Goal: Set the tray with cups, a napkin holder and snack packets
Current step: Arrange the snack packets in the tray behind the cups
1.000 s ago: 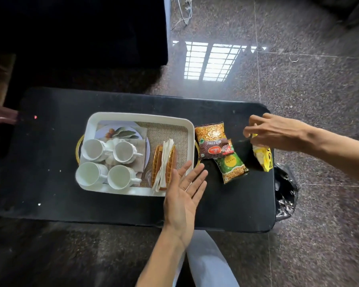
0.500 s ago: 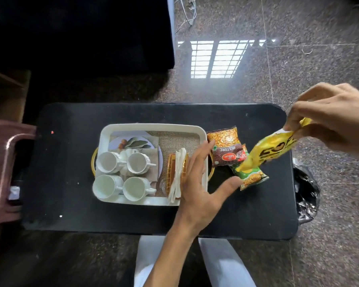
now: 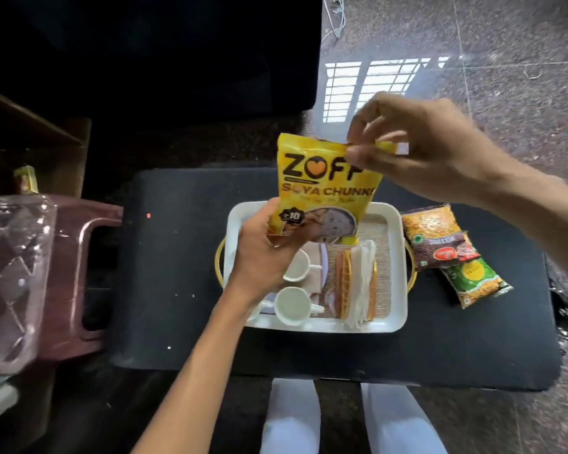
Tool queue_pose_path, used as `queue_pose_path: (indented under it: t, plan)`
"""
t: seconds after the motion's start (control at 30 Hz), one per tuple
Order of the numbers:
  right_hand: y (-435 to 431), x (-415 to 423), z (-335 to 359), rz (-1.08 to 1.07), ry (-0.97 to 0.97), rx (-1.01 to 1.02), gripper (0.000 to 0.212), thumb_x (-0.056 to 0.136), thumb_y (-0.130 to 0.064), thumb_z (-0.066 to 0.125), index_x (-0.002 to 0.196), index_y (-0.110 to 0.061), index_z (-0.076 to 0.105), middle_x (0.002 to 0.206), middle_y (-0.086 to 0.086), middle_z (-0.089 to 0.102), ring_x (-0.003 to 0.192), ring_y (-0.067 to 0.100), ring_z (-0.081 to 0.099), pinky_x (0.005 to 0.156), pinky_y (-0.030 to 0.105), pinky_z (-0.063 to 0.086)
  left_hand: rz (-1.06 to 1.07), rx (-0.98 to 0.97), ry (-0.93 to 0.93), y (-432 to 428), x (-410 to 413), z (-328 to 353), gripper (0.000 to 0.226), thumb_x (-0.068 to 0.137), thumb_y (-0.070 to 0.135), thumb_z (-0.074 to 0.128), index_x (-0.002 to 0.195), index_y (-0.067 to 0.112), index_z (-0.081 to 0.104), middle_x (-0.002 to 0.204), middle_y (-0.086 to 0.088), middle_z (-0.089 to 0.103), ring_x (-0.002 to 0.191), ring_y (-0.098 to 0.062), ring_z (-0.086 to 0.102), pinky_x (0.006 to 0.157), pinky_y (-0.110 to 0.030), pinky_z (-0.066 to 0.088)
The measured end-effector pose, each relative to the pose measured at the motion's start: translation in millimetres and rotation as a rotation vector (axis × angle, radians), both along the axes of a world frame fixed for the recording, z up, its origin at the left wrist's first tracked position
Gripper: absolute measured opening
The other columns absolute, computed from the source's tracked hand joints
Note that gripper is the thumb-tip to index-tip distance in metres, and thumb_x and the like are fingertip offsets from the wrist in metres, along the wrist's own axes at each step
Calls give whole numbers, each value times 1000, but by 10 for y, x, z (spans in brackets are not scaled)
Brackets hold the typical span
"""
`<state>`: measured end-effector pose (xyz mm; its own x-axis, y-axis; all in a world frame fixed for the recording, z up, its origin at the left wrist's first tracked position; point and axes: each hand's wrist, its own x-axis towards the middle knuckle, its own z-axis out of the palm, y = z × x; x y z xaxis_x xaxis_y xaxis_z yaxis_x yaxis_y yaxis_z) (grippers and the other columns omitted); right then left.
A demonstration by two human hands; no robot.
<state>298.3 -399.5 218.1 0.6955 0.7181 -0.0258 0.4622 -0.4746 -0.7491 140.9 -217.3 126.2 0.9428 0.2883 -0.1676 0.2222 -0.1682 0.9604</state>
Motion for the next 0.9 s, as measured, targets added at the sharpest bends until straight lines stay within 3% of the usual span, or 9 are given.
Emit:
queue_pose_path:
  t: [0.1, 0.17, 0.3, 0.4, 0.53, 0.63, 0.73, 0.83, 0.9]
  plan:
    - [237, -30, -287, -199, 275, 181, 65, 77, -60, 73, 128, -25, 52, 125, -5, 65, 114, 7, 63, 93, 32, 56, 87, -77, 4, 306, -12, -41, 30, 85, 0, 78, 113, 8, 69, 100, 0, 78, 92, -2, 75, 78, -17, 57]
    - [352, -160, -506, -288, 516, 232, 81, 72, -63, 76, 139, -27, 48, 135, -4, 61, 120, 9, 61, 99, 38, 53, 142, -136, 35, 473, -15, -101, 29, 85, 1, 78, 112, 10, 70, 95, 6, 80, 89, -4, 76, 75, -18, 58]
    - [689, -528, -885, -262, 720, 282, 56, 82, -37, 78, 133, -25, 57, 122, -6, 72, 109, 8, 69, 87, 26, 58, 136, -176, 120, 743, 21, -240, 23, 88, 10, 79, 108, 18, 71, 90, 15, 81, 85, -1, 76, 71, -14, 57]
    - [939, -653, -1106, -407, 681, 319, 47, 86, -19, 76, 129, -14, 59, 116, -1, 74, 105, 11, 71, 83, 26, 60, 49, -136, 178, 888, 85, -362, 19, 92, 19, 76, 108, 27, 70, 94, 18, 80, 89, 2, 75, 72, -12, 56]
    - [1021, -684, -1416, -544, 653, 232, 44, 86, -17, 77, 125, -11, 59, 114, 3, 74, 103, 16, 71, 89, 41, 59, 76, -107, 223, 987, 190, -595, 26, 98, 25, 68, 123, 19, 65, 118, 1, 76, 110, -10, 72, 92, -27, 58]
    - [1010, -716, -1626, -580, 631, 147, 44, 86, -19, 77, 125, -12, 58, 115, 3, 73, 104, 18, 70, 90, 45, 58, 123, -100, 278, 992, 253, -758, 23, 102, 20, 62, 123, 13, 66, 116, -2, 75, 105, -9, 72, 95, -28, 58]
    - [1015, -730, -1794, -608, 542, 12, 45, 84, -23, 78, 125, -16, 60, 114, -4, 72, 96, 3, 68, 86, 32, 59, 138, -28, 311, 959, 271, -896, 21, 102, 16, 61, 120, 10, 68, 108, -3, 75, 94, -1, 70, 87, -20, 58]
    - [1071, -727, -1889, -630, 493, -35, 44, 83, -25, 80, 122, -18, 61, 114, -4, 71, 89, -5, 64, 74, 12, 51, 161, 36, 337, 935, 271, -986, 19, 101, 15, 60, 118, 10, 69, 108, -6, 76, 94, -8, 71, 87, -24, 59]
    - [1122, -724, -1928, -641, 475, -56, 46, 82, -25, 80, 123, -15, 62, 117, 1, 70, 99, 11, 66, 83, 23, 55, 176, 82, 364, 939, 274, -1013, 19, 101, 17, 60, 117, 13, 69, 108, -5, 77, 99, -13, 72, 90, -29, 58]
